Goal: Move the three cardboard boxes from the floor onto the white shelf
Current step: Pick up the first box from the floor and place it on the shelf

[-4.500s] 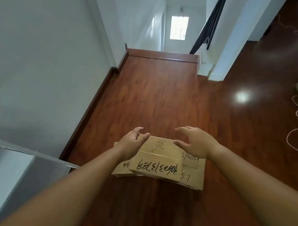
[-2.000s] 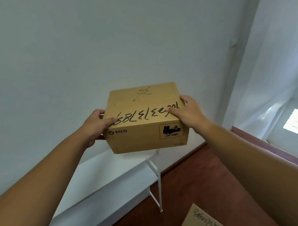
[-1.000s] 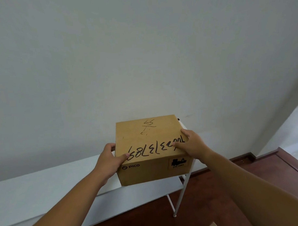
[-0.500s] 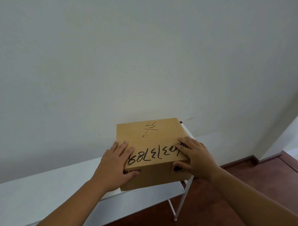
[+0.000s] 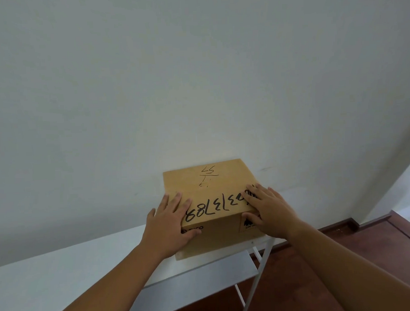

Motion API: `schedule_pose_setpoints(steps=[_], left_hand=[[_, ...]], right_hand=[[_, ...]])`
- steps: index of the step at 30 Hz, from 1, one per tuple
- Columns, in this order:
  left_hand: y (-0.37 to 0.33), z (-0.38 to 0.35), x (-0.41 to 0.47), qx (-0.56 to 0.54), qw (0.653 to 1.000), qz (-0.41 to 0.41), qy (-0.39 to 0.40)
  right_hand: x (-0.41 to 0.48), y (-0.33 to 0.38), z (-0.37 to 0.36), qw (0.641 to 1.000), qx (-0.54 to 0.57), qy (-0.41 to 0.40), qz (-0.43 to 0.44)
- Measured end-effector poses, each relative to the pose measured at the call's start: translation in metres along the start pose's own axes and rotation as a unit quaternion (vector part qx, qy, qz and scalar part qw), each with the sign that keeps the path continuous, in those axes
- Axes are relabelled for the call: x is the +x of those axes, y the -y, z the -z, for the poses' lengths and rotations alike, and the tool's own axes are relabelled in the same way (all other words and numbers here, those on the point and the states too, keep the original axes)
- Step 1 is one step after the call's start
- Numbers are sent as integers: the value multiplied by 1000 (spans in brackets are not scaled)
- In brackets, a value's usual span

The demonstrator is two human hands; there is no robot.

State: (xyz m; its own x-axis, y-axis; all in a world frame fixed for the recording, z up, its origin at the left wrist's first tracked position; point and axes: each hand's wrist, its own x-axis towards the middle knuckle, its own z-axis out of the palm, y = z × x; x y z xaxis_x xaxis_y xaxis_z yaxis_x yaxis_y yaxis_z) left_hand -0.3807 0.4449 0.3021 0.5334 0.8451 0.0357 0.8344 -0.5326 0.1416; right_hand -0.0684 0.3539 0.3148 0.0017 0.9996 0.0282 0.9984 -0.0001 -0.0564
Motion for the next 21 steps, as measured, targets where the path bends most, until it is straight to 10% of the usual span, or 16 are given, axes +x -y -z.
schedule_pose_setpoints(steps=[21], left_hand=[[-15,6,5,-13,1000,-16,-8]], right_hand=[[5,-11,-5,999,31,-10,10]])
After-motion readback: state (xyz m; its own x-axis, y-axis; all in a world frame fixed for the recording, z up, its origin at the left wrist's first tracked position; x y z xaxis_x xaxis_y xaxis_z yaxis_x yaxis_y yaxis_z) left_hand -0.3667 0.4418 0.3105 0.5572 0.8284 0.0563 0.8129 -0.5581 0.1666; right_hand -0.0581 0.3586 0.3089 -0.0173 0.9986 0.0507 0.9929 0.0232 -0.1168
